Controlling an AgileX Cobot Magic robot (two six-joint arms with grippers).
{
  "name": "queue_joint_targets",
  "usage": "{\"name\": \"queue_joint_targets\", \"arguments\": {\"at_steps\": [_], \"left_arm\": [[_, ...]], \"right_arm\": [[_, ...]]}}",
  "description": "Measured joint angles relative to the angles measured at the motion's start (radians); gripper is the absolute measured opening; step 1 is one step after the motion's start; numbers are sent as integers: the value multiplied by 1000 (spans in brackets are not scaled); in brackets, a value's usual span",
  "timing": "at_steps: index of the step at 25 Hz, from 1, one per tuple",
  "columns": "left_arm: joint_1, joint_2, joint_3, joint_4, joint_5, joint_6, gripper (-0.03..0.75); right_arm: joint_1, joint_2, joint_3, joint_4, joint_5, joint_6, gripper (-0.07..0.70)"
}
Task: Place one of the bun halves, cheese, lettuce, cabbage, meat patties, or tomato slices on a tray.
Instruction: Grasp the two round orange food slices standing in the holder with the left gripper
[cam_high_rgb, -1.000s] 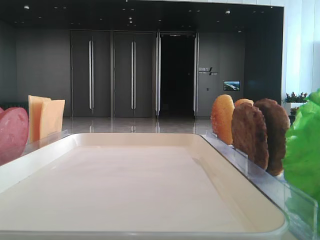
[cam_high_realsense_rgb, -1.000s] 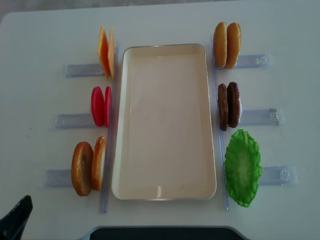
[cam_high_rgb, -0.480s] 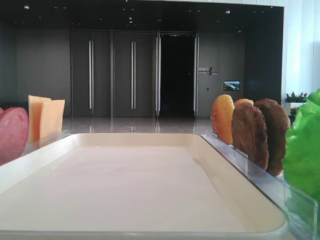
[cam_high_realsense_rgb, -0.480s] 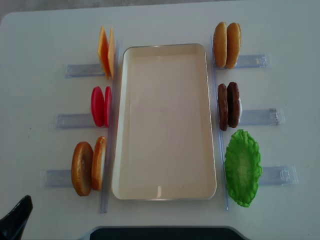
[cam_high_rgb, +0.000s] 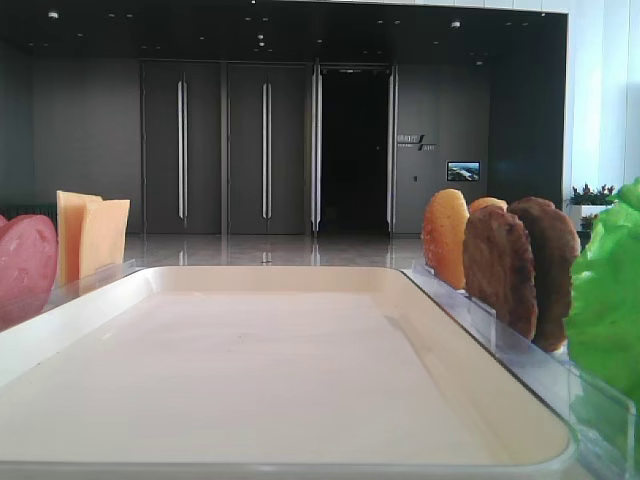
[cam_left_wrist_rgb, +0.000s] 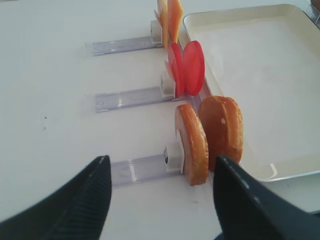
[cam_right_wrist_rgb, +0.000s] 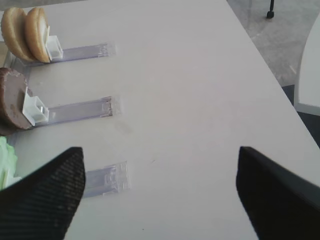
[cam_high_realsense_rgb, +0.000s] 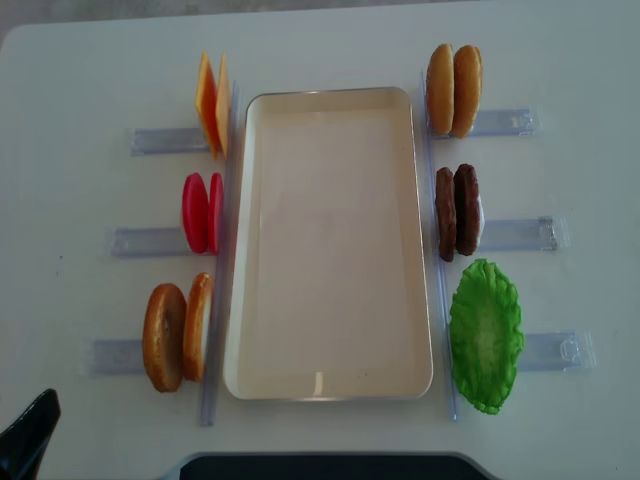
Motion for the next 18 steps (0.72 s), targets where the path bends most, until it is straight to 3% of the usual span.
{"name": "queue_joint_targets", "arguments": {"at_steps": [7, 11, 18], "left_arm": [[0, 0, 0, 5, 0, -3, 463], [0, 0, -2, 8, 5, -58, 463], [0, 63, -66, 56, 95, -87, 474]], "right_arm": [[0, 0, 0, 0, 0, 0, 584], [0, 0, 0, 0, 0, 0, 584], [0, 0, 0, 0, 0, 0, 584]]}}
